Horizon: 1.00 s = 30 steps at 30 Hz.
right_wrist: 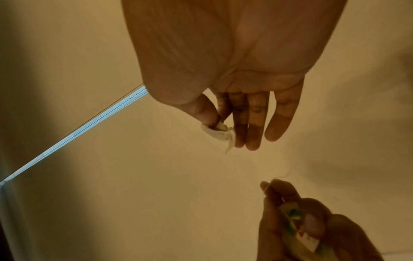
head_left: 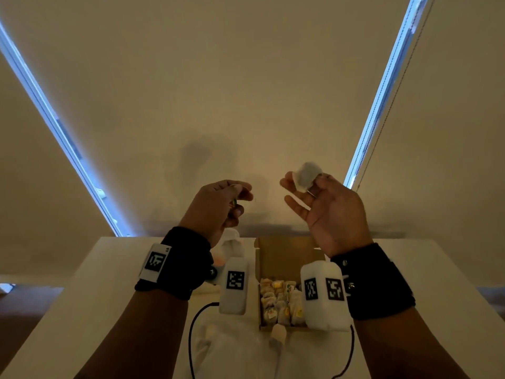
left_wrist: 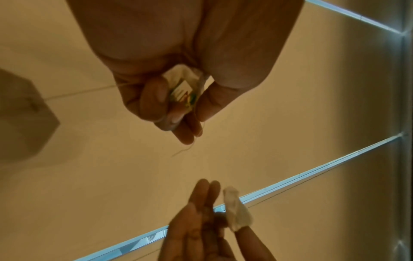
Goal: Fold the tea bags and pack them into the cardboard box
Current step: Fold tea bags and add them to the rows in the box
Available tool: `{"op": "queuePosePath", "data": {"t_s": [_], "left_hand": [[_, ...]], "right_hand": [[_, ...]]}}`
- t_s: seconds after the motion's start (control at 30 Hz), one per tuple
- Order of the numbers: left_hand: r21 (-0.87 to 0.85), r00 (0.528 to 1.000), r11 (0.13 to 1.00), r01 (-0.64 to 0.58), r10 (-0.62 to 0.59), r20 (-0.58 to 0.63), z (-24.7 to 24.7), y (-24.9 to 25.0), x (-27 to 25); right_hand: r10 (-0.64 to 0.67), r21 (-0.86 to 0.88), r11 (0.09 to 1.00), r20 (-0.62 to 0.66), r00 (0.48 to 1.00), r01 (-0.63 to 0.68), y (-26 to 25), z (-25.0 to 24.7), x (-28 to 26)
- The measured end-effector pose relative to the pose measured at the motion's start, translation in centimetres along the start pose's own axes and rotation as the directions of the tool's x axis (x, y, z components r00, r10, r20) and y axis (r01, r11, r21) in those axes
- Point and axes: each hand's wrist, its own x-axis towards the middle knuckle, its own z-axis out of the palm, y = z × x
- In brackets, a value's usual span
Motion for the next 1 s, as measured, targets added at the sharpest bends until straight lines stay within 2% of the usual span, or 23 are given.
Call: {"op": "queuePosePath", "data": {"t_s": [0.17,0.27,0.43,0.6,0.77,0.93,1.0], "left_hand": [[0.030,0.995,0.994,0.102,-0.103,0.007,-0.9,-1.6,0.3],[0.007,0.993,0.993,0.122,-0.122,0.002,-1.2,-2.0,0.2],[-0.002,0.993,0.998,0.067,-0.067,0.094,-0.4,-1.0,0.0],[0.165,0.995,0.986,-0.032,0.016,0.101,0.1,-0.1,-0.4],[0.223,0.994,0.973,-0.051,0.027,0.108,0.5,0.2,-1.2],[0.147,0.981,0.984,-0.102,0.075,0.181,0.9,0.3,-1.8],[0.141,0.979,0.981,-0.135,0.110,0.172,1.0,0.3,-1.9]], "right_hand": [[-0.102,0.116,0.988,0.020,0.995,0.099,-1.7,0.4,0.3],[-0.106,0.103,0.989,0.021,0.994,0.103,-2.1,0.7,0.5],[0.071,-0.033,0.997,-0.013,0.997,-0.071,0.7,1.8,0.2],[0.209,-0.015,0.978,0.035,0.977,-0.209,2.4,2.7,-0.3],[0.158,0.015,0.987,-0.079,0.984,-0.157,2.1,2.6,-0.2],[0.095,0.074,0.994,-0.137,0.986,-0.085,1.7,2.8,-0.4],[0.052,0.087,0.995,-0.142,0.988,-0.040,1.6,2.9,-0.5]]}}
